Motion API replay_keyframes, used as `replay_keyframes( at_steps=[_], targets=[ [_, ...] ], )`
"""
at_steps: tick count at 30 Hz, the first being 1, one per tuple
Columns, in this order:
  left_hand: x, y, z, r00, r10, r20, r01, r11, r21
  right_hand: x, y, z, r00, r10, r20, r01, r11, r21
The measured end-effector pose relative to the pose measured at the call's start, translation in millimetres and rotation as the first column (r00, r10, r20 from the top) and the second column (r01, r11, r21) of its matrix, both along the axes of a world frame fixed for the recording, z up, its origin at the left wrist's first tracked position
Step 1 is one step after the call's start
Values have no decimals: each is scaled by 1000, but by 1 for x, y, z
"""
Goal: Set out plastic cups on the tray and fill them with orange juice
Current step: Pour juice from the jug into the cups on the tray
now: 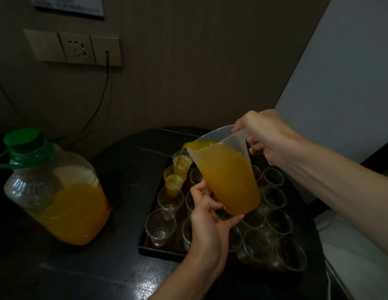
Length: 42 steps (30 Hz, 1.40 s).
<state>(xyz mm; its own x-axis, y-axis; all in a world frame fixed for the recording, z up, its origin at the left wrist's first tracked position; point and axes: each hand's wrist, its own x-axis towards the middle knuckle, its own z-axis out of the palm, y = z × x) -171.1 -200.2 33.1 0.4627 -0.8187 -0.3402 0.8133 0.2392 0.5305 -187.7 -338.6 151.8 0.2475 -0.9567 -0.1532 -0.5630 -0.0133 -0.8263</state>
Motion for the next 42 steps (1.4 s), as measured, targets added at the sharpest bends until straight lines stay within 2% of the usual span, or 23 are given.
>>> replay_keyframes(
  at_steps=[14,27,42],
  targets=[
    [1,2,4,1000,-9,-8,9,1000,-3,0,-3,-3,1000,0,26,-1,1000,4],
    [-1,3,-1,1000,-6,-5,6,1000,-11,0,-1,-4,999,-27,-20,27,1000,-1],
    [-3,13,-2,999,42,-24,-43,998,-43,-11,14,-2,994,-24,107,16,997,76]
  ],
)
